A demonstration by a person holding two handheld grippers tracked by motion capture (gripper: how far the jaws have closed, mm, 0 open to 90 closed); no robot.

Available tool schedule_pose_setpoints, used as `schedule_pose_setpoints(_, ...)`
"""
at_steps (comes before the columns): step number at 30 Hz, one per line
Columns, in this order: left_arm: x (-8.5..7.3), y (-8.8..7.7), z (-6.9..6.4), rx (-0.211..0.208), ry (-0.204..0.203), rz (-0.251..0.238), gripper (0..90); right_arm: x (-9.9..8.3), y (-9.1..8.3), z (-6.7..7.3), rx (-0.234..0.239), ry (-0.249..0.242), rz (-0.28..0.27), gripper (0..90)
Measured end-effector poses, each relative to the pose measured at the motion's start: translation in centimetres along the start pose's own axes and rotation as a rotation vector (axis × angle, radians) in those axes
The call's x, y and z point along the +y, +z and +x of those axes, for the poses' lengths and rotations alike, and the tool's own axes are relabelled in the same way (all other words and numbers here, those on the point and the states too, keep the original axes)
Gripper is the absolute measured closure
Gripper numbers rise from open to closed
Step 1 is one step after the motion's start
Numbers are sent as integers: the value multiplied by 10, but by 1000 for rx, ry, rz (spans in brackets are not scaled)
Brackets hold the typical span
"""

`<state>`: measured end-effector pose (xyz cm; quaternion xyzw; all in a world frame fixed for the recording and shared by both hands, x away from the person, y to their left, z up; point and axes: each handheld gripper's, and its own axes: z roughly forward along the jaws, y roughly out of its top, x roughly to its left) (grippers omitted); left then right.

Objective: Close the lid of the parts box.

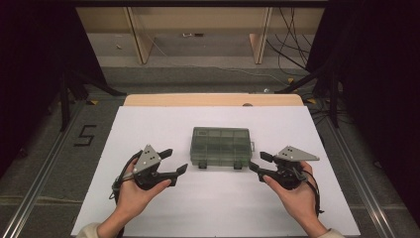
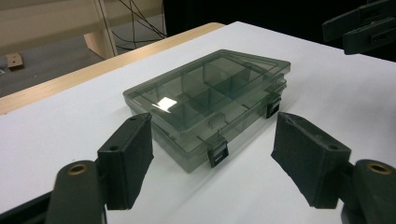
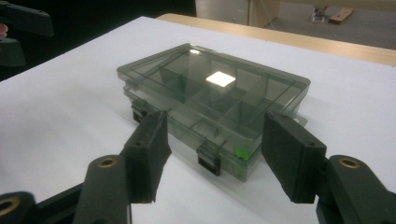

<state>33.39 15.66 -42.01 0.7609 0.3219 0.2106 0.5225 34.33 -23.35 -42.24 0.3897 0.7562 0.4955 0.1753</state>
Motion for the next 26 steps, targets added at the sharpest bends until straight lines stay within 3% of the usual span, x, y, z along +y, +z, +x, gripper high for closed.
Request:
schedule_pose_setpoints(10, -13, -25, 4, 33, -7, -1, 281, -11, -14, 4, 14, 17, -17, 417)
schedule_pose_setpoints(13, -16, -28, 5, 42, -12, -2, 281, -11, -20, 4, 5, 14, 13, 416)
schedule_pose_setpoints(14, -16, -28, 5, 42, -11, -1, 281, -13, -17, 4, 14, 19, -26, 416)
schedule_pose_setpoints(15, -17, -28, 5, 37, -16, -5, 281, -13, -17, 4, 16, 23, -24, 416)
schedule_pose_setpoints(16, -17, -28, 6, 42, 4, 2, 281, -13, -17, 3, 10, 17, -28, 416)
schedule_pose_setpoints(17, -17, -27, 5, 41, -20, 2, 281, -13, -18, 3, 12, 27, -20, 416)
schedule_pose_setpoints(20, -17, -26, 6, 41, -1, 2, 281, -13, -18, 3, 11, 26, -18, 415)
schedule_pose_setpoints(22, -18, -25, 5, 40, -22, -7, 281, -13, -18, 3, 15, 27, -24, 415)
schedule_pose_setpoints(26, -18, -25, 6, 47, -10, -15, 281, -13, -18, 2, 17, 17, -37, 409)
